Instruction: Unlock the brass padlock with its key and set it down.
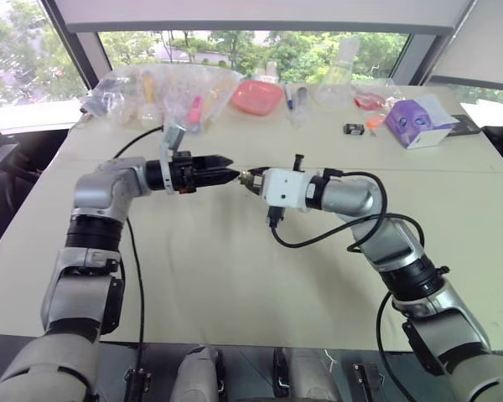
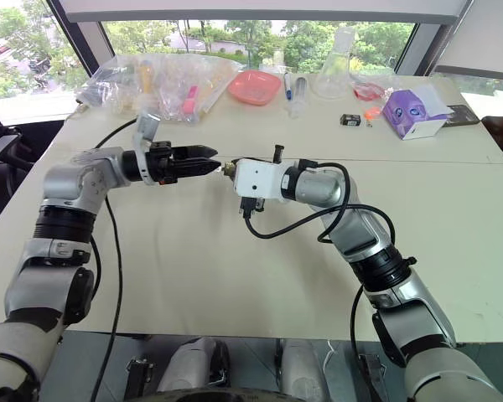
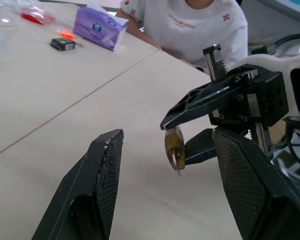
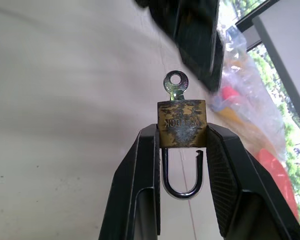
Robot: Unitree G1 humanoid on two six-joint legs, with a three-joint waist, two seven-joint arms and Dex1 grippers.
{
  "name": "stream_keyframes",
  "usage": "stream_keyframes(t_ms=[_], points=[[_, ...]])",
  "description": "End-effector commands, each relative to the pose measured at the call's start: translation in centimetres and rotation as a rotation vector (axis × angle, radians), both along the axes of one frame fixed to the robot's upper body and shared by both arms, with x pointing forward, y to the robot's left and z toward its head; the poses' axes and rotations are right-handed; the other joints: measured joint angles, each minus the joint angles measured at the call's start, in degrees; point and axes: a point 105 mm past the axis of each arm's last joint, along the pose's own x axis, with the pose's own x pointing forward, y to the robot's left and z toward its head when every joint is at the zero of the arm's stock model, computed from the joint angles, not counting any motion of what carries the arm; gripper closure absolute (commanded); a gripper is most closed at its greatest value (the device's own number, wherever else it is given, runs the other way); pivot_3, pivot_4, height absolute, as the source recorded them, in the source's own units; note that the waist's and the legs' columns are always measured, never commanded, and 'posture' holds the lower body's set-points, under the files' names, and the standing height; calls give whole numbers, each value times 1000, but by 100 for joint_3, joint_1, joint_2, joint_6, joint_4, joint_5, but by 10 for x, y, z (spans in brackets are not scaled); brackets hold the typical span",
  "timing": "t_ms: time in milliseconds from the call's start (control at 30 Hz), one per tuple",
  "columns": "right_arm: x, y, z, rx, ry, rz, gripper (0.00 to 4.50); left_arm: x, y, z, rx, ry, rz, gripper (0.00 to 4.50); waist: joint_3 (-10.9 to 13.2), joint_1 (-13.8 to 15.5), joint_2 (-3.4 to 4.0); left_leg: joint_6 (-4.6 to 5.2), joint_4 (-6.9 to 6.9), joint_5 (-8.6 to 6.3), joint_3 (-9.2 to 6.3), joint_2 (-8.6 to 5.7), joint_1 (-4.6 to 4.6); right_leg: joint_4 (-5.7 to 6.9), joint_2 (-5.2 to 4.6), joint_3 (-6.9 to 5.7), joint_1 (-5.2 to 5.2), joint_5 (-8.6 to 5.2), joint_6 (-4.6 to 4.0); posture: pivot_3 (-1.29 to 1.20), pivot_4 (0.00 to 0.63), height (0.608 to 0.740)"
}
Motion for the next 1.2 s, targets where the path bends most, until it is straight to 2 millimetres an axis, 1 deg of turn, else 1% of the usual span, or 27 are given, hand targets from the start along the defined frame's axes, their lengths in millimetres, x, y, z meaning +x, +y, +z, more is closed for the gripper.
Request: stream_keyframes(t_ms=[33,133,200,233,267,367,533,633,700,733,800,833,900,1000,1100,1200], points=[[-1,3,23,33,-84,10,3828,3,-5,7,-6,-35,1,1614,0,-13,0,0,0,0,0,0,1,0,0,0,0,0,0,0,150,740],[-2,4,24,36,-88,12,3828,6,-7,6,-19,-29,8,1614,0,-12,0,-1,0,0,0,1,1,1,2,0,0,0,0,0,150,740],[-3,4,24,36,-89,14,3828,7,-11,7,-29,-25,4,2133,0,-6,0,-1,0,0,1,1,1,1,1,0,0,0,0,0,150,740],[-3,4,24,36,-89,15,3828,8,-12,6,-30,-23,1,2443,0,-5,0,-1,0,0,1,1,1,1,1,0,0,0,0,0,150,740],[-3,4,24,35,-89,14,3828,8,-13,6,-30,-22,-3,2857,0,2,0,-1,0,0,1,1,1,1,1,0,0,0,0,0,150,740],[-4,5,25,36,-91,14,3828,7,-15,5,-29,-24,-11,4460,0,4,0,-1,0,0,2,0,0,0,0,0,0,0,0,0,150,740],[-6,6,25,38,-93,21,3828,6,-18,3,-23,-24,-21,4487,0,-13,0,-1,0,1,0,0,1,1,1,0,0,0,0,0,150,740],[-7,7,23,43,-80,25,3828,7,-16,3,-25,-29,-10,4487,0,-7,0,-1,0,1,0,0,1,1,1,0,0,0,0,0,150,740],[-8,5,21,47,-52,27,2793,9,-12,6,-40,-33,8,4500,0,-5,0,-1,0,1,0,0,1,1,1,0,0,0,0,0,150,740],[-7,2,19,43,-48,13,2404,10,-10,9,-54,-33,17,4500,0,-4,0,-1,0,1,0,0,1,1,1,0,0,0,0,0,150,740],[-6,-4,16,36,-30,-22,1357,10,-6,13,-79,-33,28,4500,0,-4,0,-1,0,1,-1,0,1,1,1,0,0,0,0,0,150,740],[-7,-7,16,53,-8,-30,912,9,-4,14,-90,-32,33,4500,0,-3,0,-1,0,1,-1,0,1,1,1,0,0,0,0,0,150,740],[-15,-12,19,165,79,-27,912,8,-1,16,-110,-26,40,4500,0,7,0,-1,0,0,-1,1,0,1,1,0,0,0,0,0,150,740],[-18,-19,35,418,189,-67,912,6,2,15,-123,-15,47,4500,0,12,0,-1,-1,0,-2,1,-1,0,1,0,0,0,0,0,150,740],[-13,-26,43,516,209,-126,912,1,0,14,-129,-5,39,4500,0,10,0,-1,2,1,-3,1,1,6,1,0,1,0,0,0,150,740],[-5,-29,45,542,191,-170,912,-6,-4,12,-135,12,14,4500,0,5,0,-1,2,0,-3,0,1,6,1,1,1,0,0,0,150,740]])
